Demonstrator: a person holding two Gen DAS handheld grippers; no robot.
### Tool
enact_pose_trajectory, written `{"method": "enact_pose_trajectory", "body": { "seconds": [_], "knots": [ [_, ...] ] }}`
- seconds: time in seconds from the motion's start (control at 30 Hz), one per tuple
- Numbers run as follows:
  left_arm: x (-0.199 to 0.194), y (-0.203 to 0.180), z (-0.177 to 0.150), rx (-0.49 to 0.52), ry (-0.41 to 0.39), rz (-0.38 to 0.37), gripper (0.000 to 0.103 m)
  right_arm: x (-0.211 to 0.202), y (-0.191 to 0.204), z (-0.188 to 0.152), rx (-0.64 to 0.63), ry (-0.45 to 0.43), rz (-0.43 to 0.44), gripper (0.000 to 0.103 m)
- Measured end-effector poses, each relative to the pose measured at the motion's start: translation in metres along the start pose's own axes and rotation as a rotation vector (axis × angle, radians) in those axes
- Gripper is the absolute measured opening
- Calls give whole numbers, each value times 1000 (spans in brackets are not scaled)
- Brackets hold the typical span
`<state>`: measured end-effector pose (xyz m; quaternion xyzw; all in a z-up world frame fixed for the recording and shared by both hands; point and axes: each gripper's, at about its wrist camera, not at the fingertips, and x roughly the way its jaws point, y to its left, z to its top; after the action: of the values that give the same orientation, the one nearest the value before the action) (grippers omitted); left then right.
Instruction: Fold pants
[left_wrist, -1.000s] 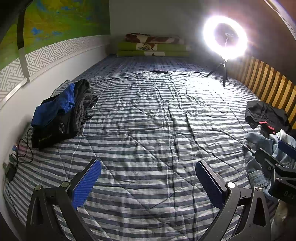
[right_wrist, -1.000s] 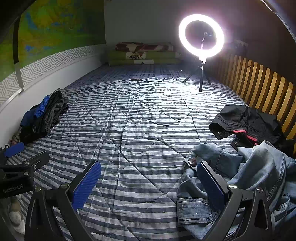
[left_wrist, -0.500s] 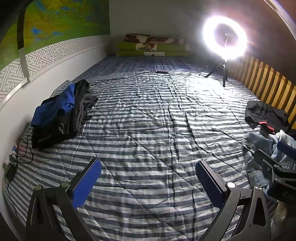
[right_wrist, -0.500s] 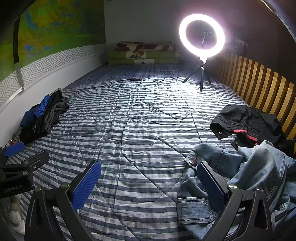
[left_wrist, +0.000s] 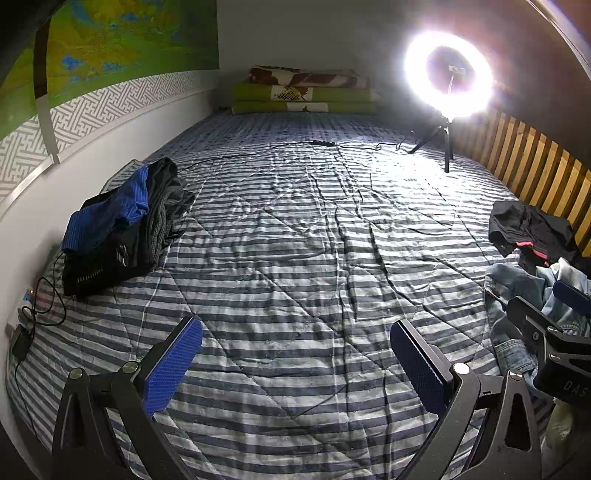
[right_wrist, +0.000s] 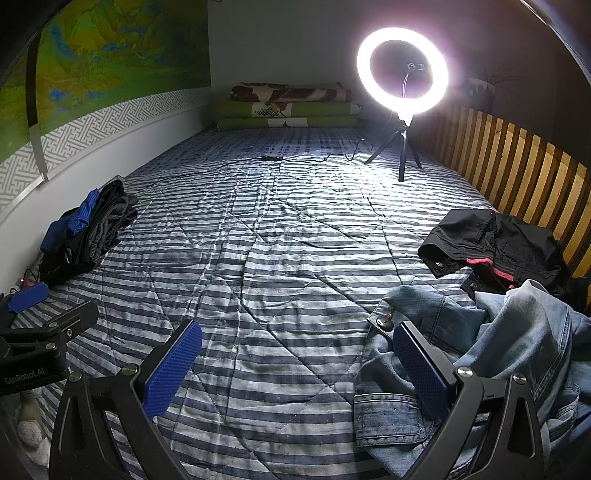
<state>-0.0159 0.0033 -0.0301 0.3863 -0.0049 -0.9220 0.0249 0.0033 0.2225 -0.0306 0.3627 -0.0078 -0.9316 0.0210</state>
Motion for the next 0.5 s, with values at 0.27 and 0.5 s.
{"method": "enact_pose_trajectory", "body": {
  "seconds": [0.27, 0.5],
  "knots": [
    [4, 2, -2, -29, 8, 28, 103, 2, -1, -1, 5, 3, -1, 102],
    [15, 4, -3, -37, 35, 26, 103, 19, -19, 3, 25, 25, -50, 102]
  ]
}}
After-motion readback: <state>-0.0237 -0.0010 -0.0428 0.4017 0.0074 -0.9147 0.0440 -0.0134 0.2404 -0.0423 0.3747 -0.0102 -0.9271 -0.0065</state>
